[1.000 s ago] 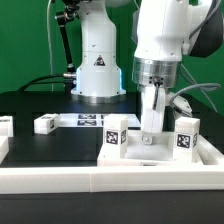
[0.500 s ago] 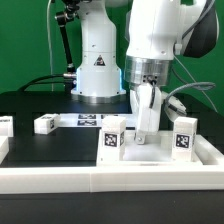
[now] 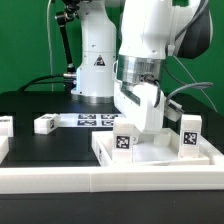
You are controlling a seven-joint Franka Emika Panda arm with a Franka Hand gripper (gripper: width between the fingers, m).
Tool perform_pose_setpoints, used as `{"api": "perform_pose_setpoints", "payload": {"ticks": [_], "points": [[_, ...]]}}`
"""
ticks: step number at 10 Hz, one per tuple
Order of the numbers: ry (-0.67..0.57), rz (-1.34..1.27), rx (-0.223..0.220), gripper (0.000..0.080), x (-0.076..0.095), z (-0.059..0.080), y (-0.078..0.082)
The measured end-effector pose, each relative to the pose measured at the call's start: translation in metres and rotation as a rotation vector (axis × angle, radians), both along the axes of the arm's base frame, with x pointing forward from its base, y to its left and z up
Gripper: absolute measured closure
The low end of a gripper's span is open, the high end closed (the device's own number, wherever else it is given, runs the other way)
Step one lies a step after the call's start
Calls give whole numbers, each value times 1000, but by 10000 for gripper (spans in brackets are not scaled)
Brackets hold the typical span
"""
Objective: Assemble square table
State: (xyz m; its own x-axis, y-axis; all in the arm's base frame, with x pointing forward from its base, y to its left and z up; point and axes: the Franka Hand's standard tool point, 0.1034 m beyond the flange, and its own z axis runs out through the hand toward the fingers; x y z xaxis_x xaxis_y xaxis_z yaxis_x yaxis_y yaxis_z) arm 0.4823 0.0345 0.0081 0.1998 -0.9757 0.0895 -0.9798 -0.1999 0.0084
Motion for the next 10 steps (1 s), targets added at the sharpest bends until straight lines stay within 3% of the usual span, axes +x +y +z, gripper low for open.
{"api": "perform_pose_setpoints", "payload": {"ticks": [3,6,10], "points": [[26,153,-7,745,-6,-2,-11],[60,437,-23,744,-6,1,-45],[51,633,-52,744,0,5,-57]]}}
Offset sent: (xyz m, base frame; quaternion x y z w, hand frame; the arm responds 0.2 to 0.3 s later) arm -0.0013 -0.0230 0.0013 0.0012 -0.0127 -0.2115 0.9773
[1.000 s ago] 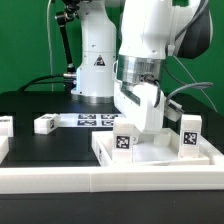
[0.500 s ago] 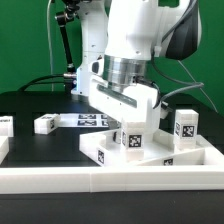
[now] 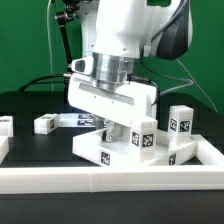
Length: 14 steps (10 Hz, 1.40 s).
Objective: Assemble square table
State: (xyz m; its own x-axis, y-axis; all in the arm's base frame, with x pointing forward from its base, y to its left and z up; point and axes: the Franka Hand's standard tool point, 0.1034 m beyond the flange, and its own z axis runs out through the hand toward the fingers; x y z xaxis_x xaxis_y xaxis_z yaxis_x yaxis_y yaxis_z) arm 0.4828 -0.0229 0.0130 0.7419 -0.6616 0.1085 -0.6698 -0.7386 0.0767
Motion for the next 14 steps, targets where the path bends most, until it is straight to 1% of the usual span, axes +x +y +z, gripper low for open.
{"api": "perform_pose_setpoints", "payload": {"ticks": [3,6,8,9,11,14], "points": [[6,145,-12,744,3,2,-6],[21,303,-26,744,5,3,-9],[43,459,-49,744,12,4,-6],[49,543,-62,744,19,6,-6],[53,696,-77,744,31,8,-12],[68,852,-100,744,34,11,-15]]}}
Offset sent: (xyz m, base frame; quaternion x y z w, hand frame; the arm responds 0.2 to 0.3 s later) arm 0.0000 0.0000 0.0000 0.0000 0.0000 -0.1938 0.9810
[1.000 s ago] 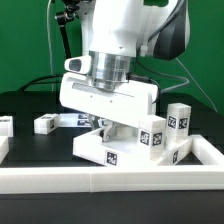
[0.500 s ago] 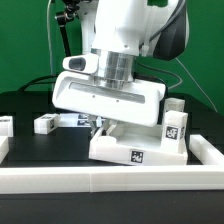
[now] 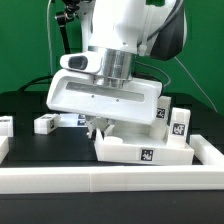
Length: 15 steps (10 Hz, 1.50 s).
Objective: Assemble square table
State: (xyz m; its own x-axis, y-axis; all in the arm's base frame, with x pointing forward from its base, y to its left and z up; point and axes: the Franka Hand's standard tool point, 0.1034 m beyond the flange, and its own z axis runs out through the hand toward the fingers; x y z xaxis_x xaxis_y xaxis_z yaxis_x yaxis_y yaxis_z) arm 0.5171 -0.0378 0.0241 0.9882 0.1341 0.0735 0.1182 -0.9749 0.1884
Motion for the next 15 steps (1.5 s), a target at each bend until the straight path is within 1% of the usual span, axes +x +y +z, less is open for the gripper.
{"api": "perform_pose_setpoints", "payload": {"ticks": [4,6,7,8,10,14,15], "points": [[9,195,-36,744,6,4,-5],[17,259,-46,744,10,6,-4],[20,342,-63,744,21,10,1],[26,474,-95,744,35,15,6],[58,630,-131,744,44,18,7],[116,852,-178,745,43,17,1],[118,868,-180,745,45,18,3]]}}
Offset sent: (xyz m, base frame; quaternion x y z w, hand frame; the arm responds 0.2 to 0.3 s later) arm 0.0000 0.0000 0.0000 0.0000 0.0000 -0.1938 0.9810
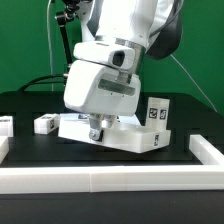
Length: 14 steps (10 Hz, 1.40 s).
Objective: Assemble square table
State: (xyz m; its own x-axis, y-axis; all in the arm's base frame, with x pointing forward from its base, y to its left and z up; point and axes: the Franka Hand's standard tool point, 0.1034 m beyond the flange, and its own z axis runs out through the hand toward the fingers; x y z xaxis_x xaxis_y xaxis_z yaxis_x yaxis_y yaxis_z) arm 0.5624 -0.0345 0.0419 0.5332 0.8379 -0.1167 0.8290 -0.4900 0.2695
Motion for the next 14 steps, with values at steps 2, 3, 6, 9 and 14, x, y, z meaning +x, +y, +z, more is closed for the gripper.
{"api": "perform_pose_setpoints", "payload": {"ticks": [2,3,6,9,14], "points": [[-12,13,2,746,18,2,11],[-18,30,-5,746,26,1,14],[-7,45,-21,745,46,-1,29],[-4,52,-23,745,46,0,26],[49,328,-110,746,61,4,46]]}}
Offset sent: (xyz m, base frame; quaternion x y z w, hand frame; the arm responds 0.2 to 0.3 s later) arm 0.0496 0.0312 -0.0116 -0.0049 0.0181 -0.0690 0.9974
